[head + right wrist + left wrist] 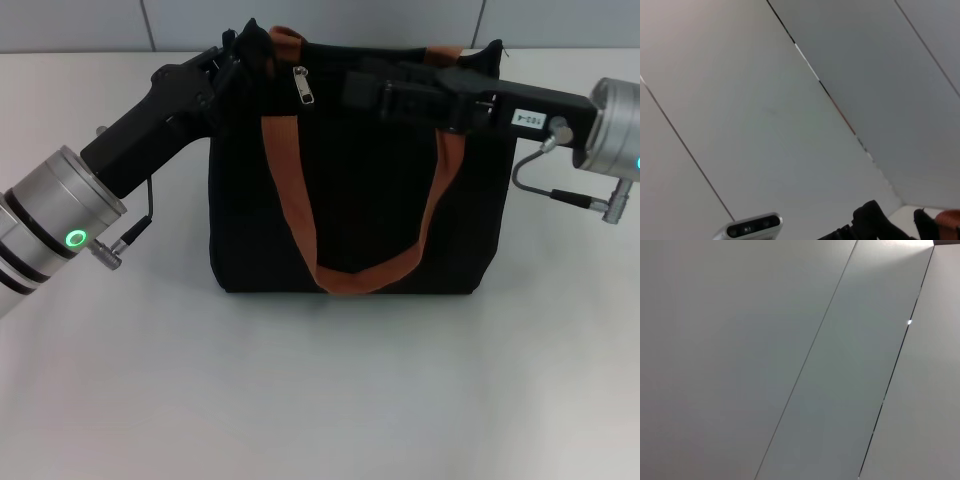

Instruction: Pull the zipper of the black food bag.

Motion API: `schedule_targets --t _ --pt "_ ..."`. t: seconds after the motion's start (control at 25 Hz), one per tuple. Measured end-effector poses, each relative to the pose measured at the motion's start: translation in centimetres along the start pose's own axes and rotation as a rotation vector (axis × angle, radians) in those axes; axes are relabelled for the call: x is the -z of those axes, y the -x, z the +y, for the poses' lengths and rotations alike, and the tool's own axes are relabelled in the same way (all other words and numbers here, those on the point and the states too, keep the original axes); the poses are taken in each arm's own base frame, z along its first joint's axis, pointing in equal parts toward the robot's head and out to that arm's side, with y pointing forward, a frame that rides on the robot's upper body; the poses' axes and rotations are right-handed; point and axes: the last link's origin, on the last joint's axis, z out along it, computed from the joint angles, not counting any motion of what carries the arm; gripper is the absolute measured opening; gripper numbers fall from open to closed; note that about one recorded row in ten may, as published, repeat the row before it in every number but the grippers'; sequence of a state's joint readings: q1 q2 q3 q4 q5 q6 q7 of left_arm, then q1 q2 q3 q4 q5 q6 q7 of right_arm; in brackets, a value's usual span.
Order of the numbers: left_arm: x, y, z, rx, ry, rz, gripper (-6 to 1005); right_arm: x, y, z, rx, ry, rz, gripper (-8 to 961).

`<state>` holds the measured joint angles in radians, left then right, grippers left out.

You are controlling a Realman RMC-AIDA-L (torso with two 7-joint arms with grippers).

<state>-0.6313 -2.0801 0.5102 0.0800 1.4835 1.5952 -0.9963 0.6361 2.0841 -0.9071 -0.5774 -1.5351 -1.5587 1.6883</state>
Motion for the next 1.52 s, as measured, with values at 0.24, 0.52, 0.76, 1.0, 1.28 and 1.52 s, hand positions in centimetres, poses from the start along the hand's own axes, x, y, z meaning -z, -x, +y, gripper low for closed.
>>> schedule_targets --t 0.24,0.52,0.76,1.0,1.28,1.52 --pt "0.0 0.0 0.0 0.000 -0.001 0.000 37 -1.4 0.0 -0.2 -0.057 -0.011 0.055 797" --pt "-0.1 -0.1 0.0 -0.003 0.007 0.005 38 -2.7 0.0 -0.6 -0.067 -0.036 0.094 796" --pt "-0.1 -0.2 0.2 -0.001 0.016 0.009 39 -4.2 0.5 -0.2 -0.051 -0.003 0.119 797" --pt "-0.1 -0.2 0.2 0.000 0.018 0.013 40 -4.8 0.5 -0.6 -0.069 -0.029 0.133 796" --pt "-0.1 -0.3 0.2 -0.001 0.016 0.019 42 -4.4 0.4 -1.0 -0.113 -0.060 0.132 795" --pt "-0.1 -0.4 0.2 -0.004 0.015 0.024 43 -4.5 0.4 -1.0 -0.117 -0.061 0.131 781"
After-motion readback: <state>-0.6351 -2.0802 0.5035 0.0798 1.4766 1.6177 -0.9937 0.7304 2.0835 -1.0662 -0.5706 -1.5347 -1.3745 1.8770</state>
